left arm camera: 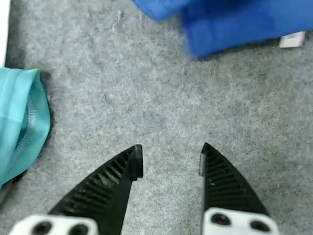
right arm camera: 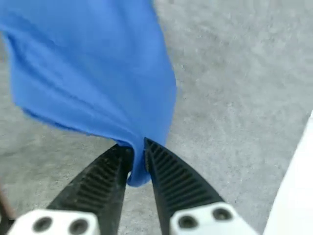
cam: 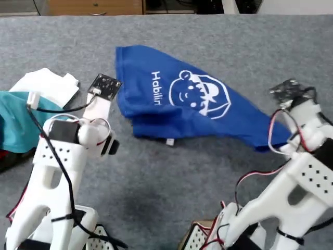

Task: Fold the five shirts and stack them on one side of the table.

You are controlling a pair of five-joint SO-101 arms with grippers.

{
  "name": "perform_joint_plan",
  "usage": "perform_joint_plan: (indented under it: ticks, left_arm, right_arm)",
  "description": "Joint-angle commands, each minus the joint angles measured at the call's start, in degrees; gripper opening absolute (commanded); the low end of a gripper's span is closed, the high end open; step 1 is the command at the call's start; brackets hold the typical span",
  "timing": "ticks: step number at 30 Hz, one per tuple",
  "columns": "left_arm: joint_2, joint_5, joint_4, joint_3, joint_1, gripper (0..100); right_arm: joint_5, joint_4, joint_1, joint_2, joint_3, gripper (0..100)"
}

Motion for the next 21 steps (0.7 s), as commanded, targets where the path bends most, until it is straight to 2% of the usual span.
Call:
perform_joint_plan:
  ticks: [1,7,14,21]
  left_arm:
    - [1.8,0.2,-0.4,-4.1,1.6,20]
    - [8.3,0.2,-10.8,-1.8,8.3,20]
    - [23.4,0.1,-20.5,-5.0,13.5,20]
    - [38.9,-2.2,-21.4,-16.6,14.9,20]
  right_arm:
    - [0.8,-2.5,2.6,1.6,0.2,0.2]
    - [0.5,-0.9,2.2,3.3,0.7,0.2]
    - [0.7,-1.2,2.2,3.3,3.9,0.2]
    - [0.7,-1.2,2.2,3.3,4.3,0.2]
